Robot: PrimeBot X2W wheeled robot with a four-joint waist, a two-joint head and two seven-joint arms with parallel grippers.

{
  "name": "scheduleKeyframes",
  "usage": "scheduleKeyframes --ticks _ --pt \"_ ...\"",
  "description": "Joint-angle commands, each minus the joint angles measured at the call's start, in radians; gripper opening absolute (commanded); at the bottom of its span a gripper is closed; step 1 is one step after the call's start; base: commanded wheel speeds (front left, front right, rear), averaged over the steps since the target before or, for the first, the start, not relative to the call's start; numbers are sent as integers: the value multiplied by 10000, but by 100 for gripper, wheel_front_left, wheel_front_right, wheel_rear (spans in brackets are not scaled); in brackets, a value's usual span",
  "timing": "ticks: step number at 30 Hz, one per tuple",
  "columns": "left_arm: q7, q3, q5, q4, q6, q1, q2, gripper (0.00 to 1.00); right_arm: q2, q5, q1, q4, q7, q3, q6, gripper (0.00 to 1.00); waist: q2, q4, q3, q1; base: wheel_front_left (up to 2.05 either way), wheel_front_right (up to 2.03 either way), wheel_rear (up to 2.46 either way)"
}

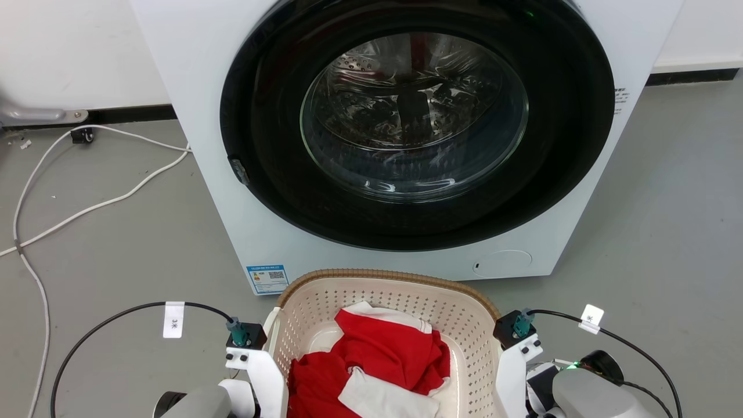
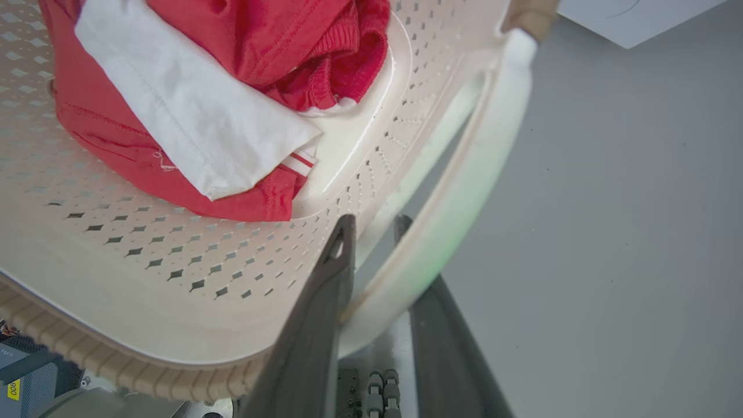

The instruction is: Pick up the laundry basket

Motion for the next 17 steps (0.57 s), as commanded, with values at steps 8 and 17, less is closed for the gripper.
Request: scheduleKeyframes --ticks 8,17 --pt "-106 -243 -196 93 10 -169 285 0 -253 195 -136 198 11 324 -45 0 -1 -14 -17 -1 0 0 0" --pt "-187 -485 -425 130 10 -203 267 0 -288 392 -158 234 6 549 -44 0 -1 -15 -25 -1 0 0 0"
